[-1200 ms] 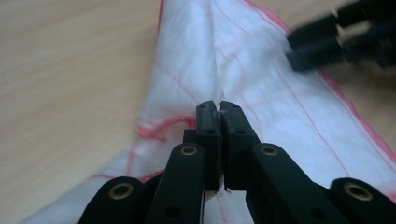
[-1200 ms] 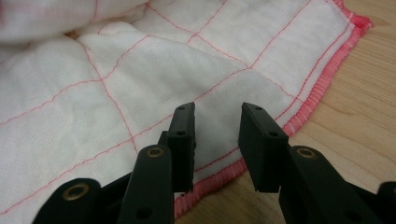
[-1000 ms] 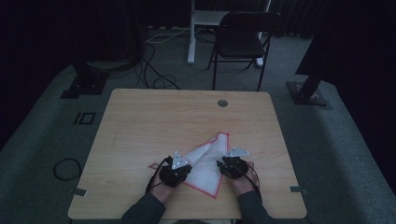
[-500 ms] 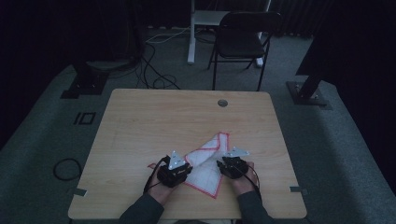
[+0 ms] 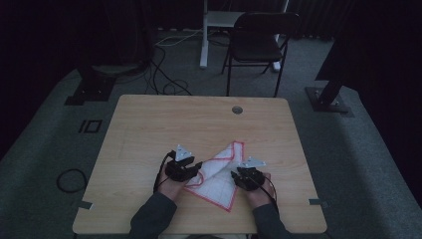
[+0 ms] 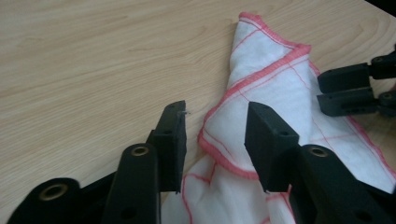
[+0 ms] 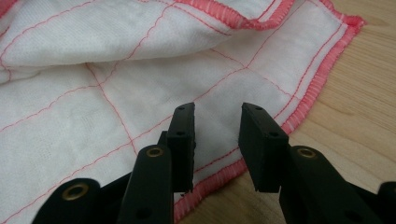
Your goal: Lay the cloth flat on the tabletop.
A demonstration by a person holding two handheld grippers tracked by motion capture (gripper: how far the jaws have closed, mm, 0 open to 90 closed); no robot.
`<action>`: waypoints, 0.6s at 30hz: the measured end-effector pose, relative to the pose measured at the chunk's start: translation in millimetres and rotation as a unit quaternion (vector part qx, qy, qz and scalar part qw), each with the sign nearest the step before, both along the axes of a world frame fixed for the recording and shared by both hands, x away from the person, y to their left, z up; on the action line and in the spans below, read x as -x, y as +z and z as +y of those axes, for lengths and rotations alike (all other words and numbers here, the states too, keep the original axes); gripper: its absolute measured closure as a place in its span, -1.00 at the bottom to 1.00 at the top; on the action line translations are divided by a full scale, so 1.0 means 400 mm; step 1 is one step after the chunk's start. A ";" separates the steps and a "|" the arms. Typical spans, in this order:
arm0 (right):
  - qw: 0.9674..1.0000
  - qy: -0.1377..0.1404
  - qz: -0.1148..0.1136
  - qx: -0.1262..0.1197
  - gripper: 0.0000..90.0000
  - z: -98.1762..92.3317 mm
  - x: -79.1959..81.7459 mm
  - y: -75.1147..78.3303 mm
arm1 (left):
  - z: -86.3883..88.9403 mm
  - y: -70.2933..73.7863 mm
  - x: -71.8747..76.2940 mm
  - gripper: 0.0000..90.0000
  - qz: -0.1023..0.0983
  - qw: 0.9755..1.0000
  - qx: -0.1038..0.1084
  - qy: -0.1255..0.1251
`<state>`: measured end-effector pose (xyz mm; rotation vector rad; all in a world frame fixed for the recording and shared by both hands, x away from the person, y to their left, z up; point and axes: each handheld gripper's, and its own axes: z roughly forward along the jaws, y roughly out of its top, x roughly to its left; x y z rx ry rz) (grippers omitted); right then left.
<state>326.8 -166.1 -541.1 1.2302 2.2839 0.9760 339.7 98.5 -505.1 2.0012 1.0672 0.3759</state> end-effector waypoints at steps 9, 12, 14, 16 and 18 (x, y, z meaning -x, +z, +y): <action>1.000 0.001 0.000 0.000 0.47 0.000 0.000 0.000 | -0.031 -0.047 -0.035 0.19 0.066 0.998 0.007 -0.011; 1.000 0.001 0.000 0.000 0.47 -0.001 0.000 0.000 | -0.032 -0.054 -0.031 0.19 0.076 0.997 0.009 -0.012; 1.000 0.001 -0.001 0.000 0.47 -0.001 0.000 0.000 | -0.033 -0.052 -0.026 0.29 0.071 0.997 0.006 -0.010; 1.000 0.001 -0.001 0.000 0.47 0.000 0.000 0.000 | -0.037 -0.046 -0.019 0.50 0.059 0.998 -0.003 -0.014; 1.000 0.001 -0.001 0.000 0.47 0.000 0.000 0.000 | -0.041 -0.041 -0.014 0.67 0.047 0.999 -0.011 -0.014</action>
